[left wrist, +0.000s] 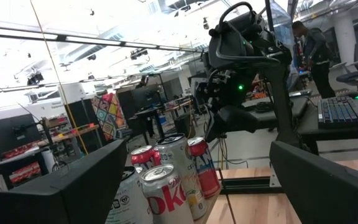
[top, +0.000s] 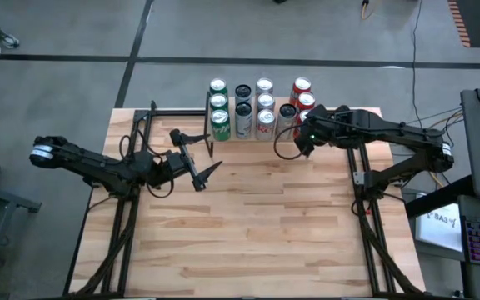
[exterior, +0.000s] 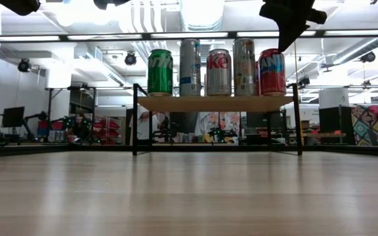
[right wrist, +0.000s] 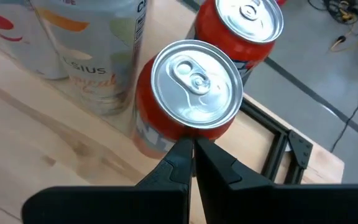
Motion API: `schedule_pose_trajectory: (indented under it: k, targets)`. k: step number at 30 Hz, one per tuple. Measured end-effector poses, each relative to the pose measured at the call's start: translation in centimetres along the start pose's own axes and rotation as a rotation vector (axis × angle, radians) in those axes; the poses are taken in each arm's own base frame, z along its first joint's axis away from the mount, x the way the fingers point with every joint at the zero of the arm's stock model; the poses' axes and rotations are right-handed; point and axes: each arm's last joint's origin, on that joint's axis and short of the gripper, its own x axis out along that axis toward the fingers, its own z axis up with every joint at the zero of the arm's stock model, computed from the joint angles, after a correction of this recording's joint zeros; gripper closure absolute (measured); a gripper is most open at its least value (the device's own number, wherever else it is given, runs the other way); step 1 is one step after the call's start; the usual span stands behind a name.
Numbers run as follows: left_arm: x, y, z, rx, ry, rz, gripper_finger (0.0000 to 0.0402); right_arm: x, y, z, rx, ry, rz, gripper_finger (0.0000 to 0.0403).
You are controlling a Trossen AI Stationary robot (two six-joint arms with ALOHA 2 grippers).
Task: Place canned beverage on shelf
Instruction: Put the orange soda can on the shelf aligned with the other orange soda cans, then adjust the soda cans on the shelf
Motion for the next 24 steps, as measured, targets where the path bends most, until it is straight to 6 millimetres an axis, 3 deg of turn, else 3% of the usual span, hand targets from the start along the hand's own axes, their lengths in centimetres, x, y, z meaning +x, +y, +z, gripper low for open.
schedule_pose_trajectory:
  k: [10, 24]
  targets:
    - [0.0, 0.0, 0.0, 0.010, 0.002, -0.001, 0.0020, -1.4, 0.5, 0.0, 0.017, -0.027, 0.093, 0.0394]
    - [0.1, -0.8, -1.1, 0.023, 0.061, -0.103, 0.0020, -4.0, 4.2, -2.4, -0.270, -0.143, 0.271, 0.0394]
